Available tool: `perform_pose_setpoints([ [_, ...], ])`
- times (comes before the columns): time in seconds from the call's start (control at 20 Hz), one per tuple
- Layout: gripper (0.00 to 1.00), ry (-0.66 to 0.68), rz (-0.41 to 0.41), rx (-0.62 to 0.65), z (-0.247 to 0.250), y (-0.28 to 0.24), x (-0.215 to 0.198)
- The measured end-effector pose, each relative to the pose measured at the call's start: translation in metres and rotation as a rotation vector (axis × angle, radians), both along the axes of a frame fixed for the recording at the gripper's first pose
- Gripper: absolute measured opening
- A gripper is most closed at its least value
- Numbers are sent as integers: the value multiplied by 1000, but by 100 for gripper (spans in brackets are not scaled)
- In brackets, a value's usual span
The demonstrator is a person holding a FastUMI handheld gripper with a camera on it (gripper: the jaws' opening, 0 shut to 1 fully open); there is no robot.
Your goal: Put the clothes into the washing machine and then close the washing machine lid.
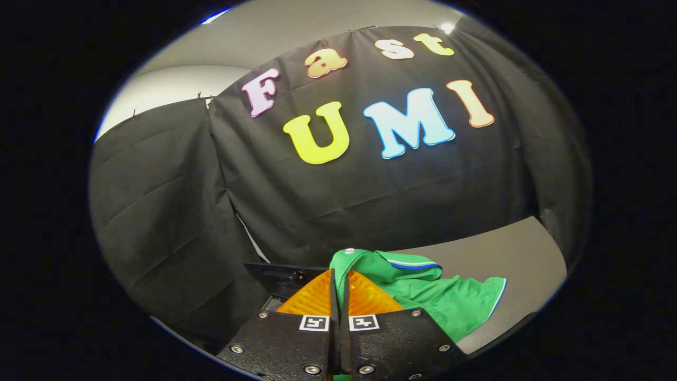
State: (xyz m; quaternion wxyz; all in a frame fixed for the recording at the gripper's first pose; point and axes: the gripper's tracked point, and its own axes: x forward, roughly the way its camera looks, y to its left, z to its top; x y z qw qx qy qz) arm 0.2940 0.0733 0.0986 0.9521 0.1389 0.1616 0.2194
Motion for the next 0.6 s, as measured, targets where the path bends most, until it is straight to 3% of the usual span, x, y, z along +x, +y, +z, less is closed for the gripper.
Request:
perform_pose_setpoints([
  [0.6,0,-3,162,15,-7,153,-18],
])
